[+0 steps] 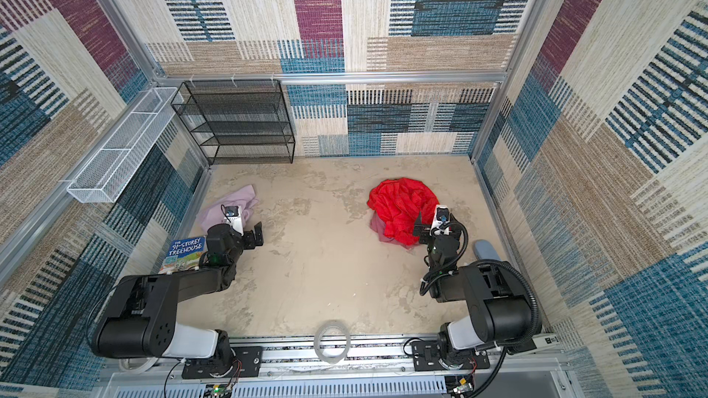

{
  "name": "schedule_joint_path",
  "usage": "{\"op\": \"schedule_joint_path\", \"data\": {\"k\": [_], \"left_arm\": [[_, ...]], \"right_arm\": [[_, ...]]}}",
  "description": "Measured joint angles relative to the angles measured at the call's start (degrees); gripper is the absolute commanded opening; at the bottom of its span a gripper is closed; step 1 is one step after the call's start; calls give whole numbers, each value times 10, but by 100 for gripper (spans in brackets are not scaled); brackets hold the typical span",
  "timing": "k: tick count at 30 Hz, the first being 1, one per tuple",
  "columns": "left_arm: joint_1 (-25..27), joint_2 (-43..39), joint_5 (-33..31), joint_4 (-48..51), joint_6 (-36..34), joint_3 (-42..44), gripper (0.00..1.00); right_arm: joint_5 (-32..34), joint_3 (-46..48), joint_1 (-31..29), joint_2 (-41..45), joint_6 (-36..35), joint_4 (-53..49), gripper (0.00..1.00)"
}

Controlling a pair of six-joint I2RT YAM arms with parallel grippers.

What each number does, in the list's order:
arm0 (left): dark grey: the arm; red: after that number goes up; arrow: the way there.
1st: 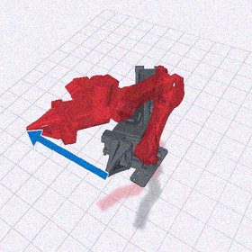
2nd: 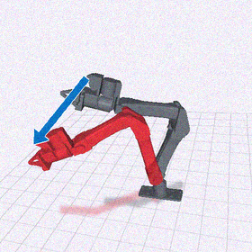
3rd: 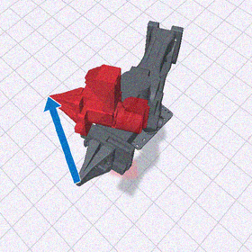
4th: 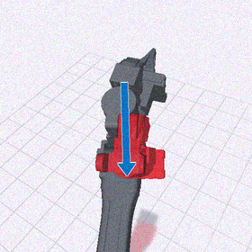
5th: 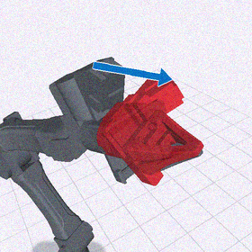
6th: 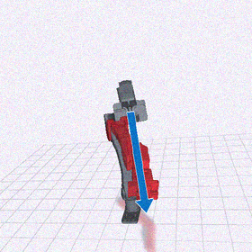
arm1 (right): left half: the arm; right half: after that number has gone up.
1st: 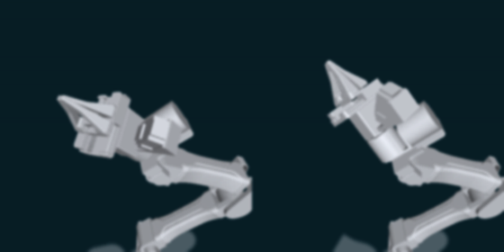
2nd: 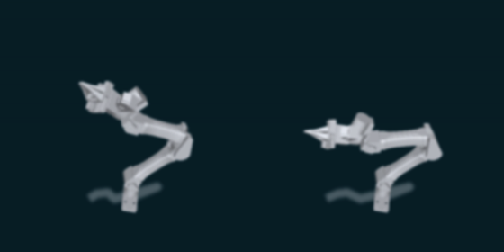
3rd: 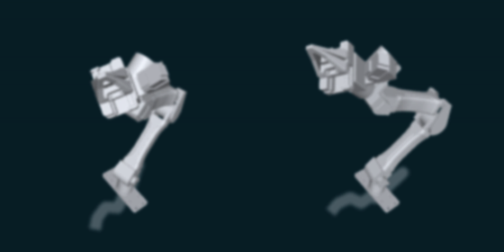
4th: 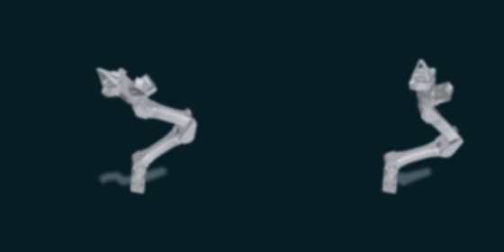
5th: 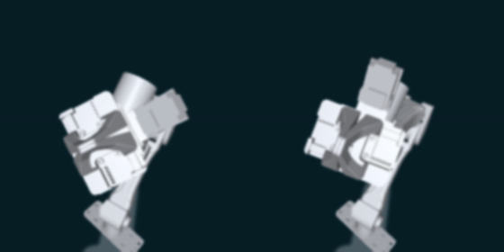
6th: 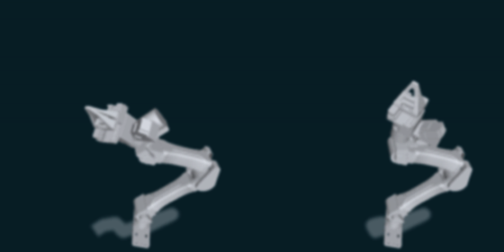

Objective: Pick out a specific cloth from the pile

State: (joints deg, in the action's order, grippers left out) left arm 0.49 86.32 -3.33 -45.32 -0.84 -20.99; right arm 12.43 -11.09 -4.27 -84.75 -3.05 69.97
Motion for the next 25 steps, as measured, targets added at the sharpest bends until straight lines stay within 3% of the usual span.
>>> {"op": "schedule_joint_path", "data": {"k": [7, 25], "left_arm": [[-6, 15, 37, -2, -8, -32, 100], [-12, 20, 35, 2, -7, -38, 100]], "right_arm": [[-36, 0, 29, -34, 16, 28, 100], [-50, -1, 31, -33, 26, 30, 100]]}}
